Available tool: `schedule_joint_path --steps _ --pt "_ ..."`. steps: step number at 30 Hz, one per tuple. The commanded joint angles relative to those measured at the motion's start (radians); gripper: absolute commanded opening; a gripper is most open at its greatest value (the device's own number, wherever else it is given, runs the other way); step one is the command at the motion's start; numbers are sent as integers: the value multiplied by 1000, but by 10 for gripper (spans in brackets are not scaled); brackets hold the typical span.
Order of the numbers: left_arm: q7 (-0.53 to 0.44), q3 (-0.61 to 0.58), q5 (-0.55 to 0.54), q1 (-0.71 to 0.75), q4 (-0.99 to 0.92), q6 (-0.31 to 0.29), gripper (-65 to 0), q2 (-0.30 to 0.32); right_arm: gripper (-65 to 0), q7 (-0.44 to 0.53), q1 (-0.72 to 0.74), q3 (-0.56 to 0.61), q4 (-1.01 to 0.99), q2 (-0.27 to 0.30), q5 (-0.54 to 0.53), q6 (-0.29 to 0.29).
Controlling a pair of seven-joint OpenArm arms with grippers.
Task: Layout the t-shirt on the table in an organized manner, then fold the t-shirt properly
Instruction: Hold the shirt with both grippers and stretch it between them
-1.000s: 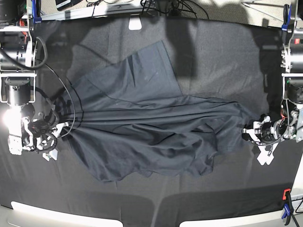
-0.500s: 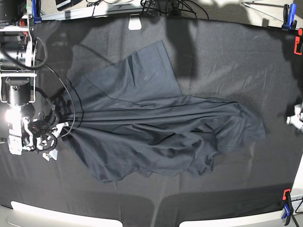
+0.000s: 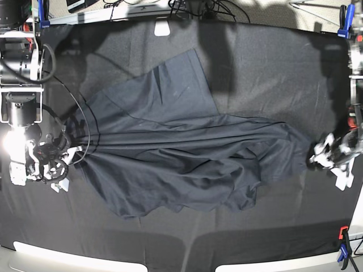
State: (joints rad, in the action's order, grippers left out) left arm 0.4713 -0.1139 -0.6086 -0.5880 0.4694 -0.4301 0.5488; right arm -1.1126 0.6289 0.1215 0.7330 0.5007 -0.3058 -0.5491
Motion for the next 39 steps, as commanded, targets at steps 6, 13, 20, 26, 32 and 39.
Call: schedule_joint_path --steps 6,13,20,26,32,39 --pt "73 3 6 -12 8 -68 -514 -17 -650 -2 33 -5 13 34 7 3" --pt "80 6 6 -8 8 -46 -650 32 -650 -2 33 -5 13 43 7 3" --pt "224 186 -50 39 8 -69 -650 108 -650 -3 33 -5 13 45 7 3" --pt "270 325 -156 80 9 -143 -650 96 -650 -3 33 -5 13 45 7 3" --pt "266 343 -177 87 9 -183 -650 95 -650 -2 33 -5 13 45 -54 2" --pt "269 343 -257 86 9 -208 -650 95 -650 -2 33 -5 13 -24 -120 -46"
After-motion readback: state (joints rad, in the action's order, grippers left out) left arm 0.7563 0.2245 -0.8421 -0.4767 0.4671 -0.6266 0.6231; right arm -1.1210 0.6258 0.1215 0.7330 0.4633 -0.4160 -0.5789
